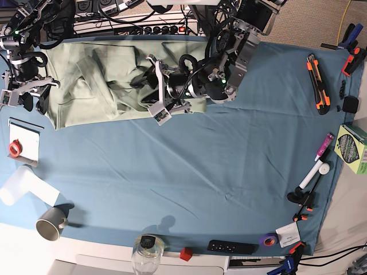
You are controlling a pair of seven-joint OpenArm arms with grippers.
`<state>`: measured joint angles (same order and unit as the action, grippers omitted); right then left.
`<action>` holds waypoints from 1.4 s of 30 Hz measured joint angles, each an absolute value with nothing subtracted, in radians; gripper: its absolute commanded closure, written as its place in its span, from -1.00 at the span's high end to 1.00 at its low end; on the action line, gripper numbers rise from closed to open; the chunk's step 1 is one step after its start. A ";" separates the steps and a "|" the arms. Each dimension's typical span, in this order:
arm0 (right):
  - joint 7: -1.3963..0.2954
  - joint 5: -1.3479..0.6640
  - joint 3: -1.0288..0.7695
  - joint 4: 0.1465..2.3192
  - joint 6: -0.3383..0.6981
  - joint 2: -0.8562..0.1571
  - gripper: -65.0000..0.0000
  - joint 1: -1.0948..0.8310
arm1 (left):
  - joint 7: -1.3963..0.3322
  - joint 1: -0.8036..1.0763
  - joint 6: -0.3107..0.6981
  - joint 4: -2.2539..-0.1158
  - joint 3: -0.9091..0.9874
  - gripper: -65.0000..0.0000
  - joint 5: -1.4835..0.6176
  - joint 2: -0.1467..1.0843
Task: Fold the T-shirt properly
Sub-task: 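Lower the folded end onto the shirt and open the left gripper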
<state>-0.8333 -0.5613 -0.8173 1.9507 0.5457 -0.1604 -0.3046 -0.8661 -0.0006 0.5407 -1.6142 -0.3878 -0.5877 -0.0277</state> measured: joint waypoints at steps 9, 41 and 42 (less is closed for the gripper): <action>-0.833 -0.561 -0.817 1.951 0.546 -0.160 -0.15 -0.305 | -1.059 -0.001 0.689 -1.621 -0.390 -0.14 -1.026 -0.028; -0.825 -0.561 -0.817 1.951 0.546 -0.160 -0.15 -0.305 | -0.937 0.141 0.557 -1.689 -0.090 -1.00 -0.702 0.086; -0.825 -0.561 -0.817 1.951 0.546 -0.160 -0.15 -0.305 | -0.933 0.141 0.552 -1.689 -0.090 -1.00 -0.694 0.086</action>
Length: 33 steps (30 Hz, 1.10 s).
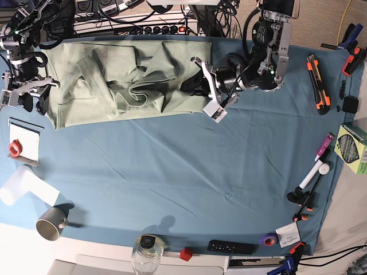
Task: Fold the T-shirt properly
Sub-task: 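Lower the folded end onto the shirt and open the left gripper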
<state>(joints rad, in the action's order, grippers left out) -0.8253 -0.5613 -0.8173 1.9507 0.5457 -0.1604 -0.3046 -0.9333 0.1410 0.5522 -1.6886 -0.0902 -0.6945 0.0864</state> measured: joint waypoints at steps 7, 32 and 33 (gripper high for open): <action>-0.825 -0.561 -0.817 1.951 0.546 -0.160 -0.15 -0.305 | -0.925 0.161 0.496 -1.689 -0.102 -1.00 -0.689 0.086; -0.818 -0.561 -0.817 1.951 0.546 -0.160 -0.15 -0.305 | -0.939 0.155 0.690 -1.689 -0.485 -1.00 -0.798 0.080; -0.818 -0.561 -0.817 1.951 0.546 -0.160 -0.15 -0.305 | -0.939 0.155 0.690 -1.689 -0.463 -1.00 -0.794 0.073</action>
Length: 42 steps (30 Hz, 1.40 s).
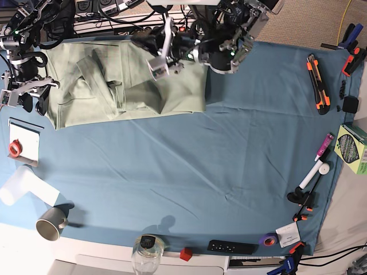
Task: Fold the T-shirt properly
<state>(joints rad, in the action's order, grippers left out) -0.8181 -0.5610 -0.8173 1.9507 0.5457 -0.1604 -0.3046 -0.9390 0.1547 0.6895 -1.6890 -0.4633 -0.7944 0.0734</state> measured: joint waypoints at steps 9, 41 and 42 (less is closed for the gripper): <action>-0.818 -0.561 -0.817 1.951 0.546 -0.160 -0.15 -0.305 | -0.835 0.155 0.355 -1.689 -0.261 -1.00 -0.541 0.053; -0.810 -0.547 -0.817 1.951 0.546 -0.160 -0.15 -0.302 | -0.815 0.033 -0.050 -1.689 -0.741 -1.00 0.131 -0.018; -0.810 -0.546 -0.817 1.951 0.546 -0.160 -0.15 -0.302 | -0.814 0.033 -0.067 -1.689 -0.746 -1.00 0.143 -0.027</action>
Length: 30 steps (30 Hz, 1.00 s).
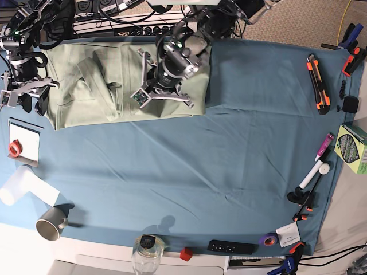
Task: Fold the T-shirt properly
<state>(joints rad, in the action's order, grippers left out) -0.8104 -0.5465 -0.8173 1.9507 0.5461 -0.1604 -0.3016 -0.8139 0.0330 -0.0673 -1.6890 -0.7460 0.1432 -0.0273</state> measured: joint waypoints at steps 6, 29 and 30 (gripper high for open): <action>-0.811 -0.546 -0.817 1.951 0.546 -0.160 -0.15 -0.302 | -0.754 0.022 -0.079 -1.685 -0.746 -1.00 0.169 -0.057; -0.778 -0.344 -0.818 1.766 0.482 -0.291 0.01 -0.290 | -0.901 -0.054 -0.086 -1.731 -0.746 -0.49 0.183 -0.066; -0.793 -0.373 -0.818 1.721 0.482 -0.305 0.05 -0.280 | -0.902 -0.053 -0.085 -1.731 -0.746 -0.37 0.181 -0.066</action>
